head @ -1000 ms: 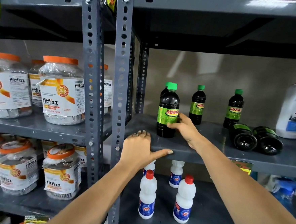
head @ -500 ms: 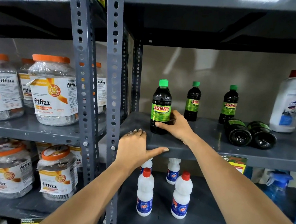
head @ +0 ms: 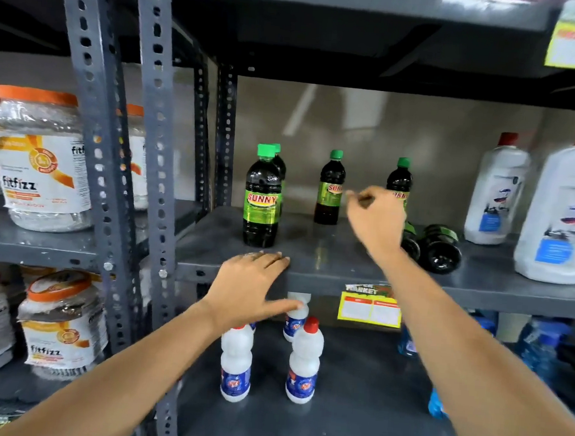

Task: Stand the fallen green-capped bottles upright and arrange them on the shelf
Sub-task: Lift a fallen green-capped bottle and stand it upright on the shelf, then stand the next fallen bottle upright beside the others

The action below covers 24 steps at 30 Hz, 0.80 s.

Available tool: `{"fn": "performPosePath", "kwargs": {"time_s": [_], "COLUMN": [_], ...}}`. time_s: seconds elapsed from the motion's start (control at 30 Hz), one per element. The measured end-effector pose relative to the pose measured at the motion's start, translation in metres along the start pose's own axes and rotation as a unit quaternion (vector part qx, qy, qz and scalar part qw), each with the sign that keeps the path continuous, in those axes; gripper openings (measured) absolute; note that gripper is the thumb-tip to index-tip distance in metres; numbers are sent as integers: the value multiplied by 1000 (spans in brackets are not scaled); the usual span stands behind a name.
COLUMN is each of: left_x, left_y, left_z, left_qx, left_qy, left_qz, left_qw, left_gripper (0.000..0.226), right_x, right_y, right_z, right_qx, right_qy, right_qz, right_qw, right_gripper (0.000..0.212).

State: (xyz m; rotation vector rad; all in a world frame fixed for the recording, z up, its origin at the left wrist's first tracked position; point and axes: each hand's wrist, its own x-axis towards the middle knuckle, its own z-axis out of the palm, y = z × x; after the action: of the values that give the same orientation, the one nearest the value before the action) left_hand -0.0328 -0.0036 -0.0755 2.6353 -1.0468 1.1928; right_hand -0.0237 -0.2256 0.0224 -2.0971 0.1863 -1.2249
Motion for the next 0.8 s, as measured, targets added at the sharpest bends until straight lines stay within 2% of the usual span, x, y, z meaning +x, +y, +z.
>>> {"fn": "performPosePath", "kwargs": {"time_s": [0.07,0.13,0.27,0.33,0.4,0.5,0.57,0.67,0.8], "left_x": [19,36,54,53,50,46,44,43,43], "left_y": [18,31,43,45,48,51,53,53,52], "left_z": [-8,-7,6,11,13,14,14,12,13], "left_qx": [3,24,31,30,40,43,39,32,22], "left_qy": [-34,-51,-62,-52,-33,-43,-52,-60,-67], "left_qz": [-15,-25,-32,-49,-60,-79,-92,-107,-113], "left_qw": [999,998,997,997,997,995,994,992,991], "left_gripper": [105,116,121,120,116,111,109,110,107], "right_x": [28,52,72,76,78,80,78,72,52], "right_y": [22,43,67,66,62,64,68,70,65], "right_z": [-28,-43,-40,-36,-34,-24,-19,-19,-14], "right_qx": [-121,-207,-322,-323,-284,-240,-209,-153,-97], "right_qy": [-44,-112,-239,-265,-293,-367,-368,-310,-180], "right_qz": [42,89,74,96,156,211,208,184,129], "right_qw": [991,968,913,903,900,873,882,920,970], "right_gripper": [31,47,73,77,69,70,57,42,51]}}
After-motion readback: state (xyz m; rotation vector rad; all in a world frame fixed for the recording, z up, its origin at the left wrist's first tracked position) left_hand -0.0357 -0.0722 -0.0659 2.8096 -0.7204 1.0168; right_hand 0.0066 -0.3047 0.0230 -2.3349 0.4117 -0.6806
